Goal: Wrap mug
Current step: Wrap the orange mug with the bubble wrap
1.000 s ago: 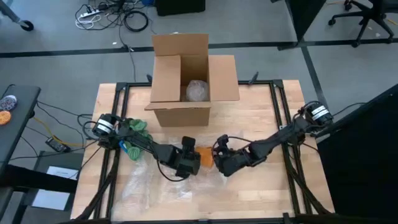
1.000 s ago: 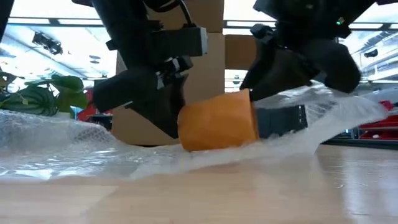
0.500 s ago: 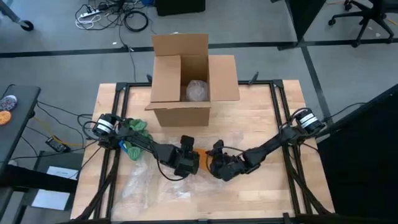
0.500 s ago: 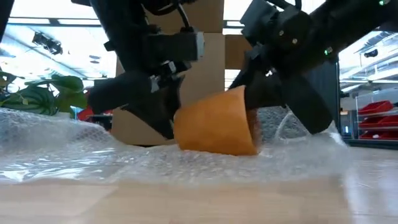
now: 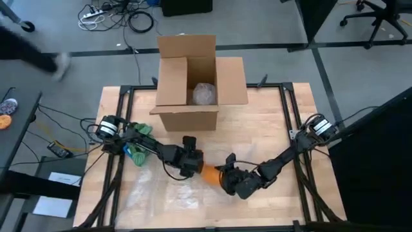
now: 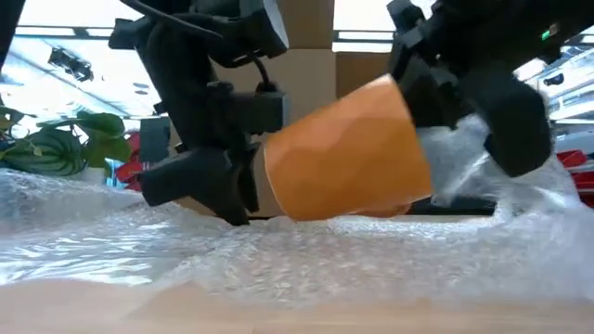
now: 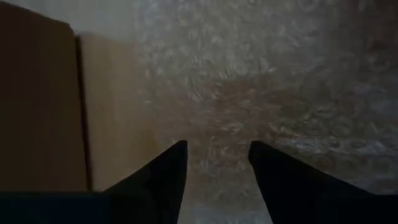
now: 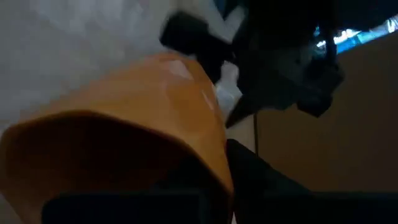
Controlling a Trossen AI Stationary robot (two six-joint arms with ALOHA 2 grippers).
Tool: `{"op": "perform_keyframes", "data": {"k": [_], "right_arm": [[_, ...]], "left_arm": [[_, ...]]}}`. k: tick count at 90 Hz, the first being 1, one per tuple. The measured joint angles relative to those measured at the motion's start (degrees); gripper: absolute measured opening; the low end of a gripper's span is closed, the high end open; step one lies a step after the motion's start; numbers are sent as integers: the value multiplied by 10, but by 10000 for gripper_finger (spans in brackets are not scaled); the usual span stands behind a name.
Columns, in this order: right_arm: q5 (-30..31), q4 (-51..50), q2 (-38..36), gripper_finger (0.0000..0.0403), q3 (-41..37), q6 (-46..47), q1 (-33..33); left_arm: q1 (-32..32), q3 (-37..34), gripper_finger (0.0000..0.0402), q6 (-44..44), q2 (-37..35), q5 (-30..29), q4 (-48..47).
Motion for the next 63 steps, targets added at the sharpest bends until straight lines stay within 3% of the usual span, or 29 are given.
{"op": "perform_keyframes", "data": {"k": [34, 63], "right_arm": [[-13, -2, 41, 10, 2, 52, -18], [-19, 12, 33, 83, 0, 60, -9]], "left_arm": [[8, -1, 168, -2, 1, -3, 6], [9, -2, 168, -2, 2, -3, 5]]}}
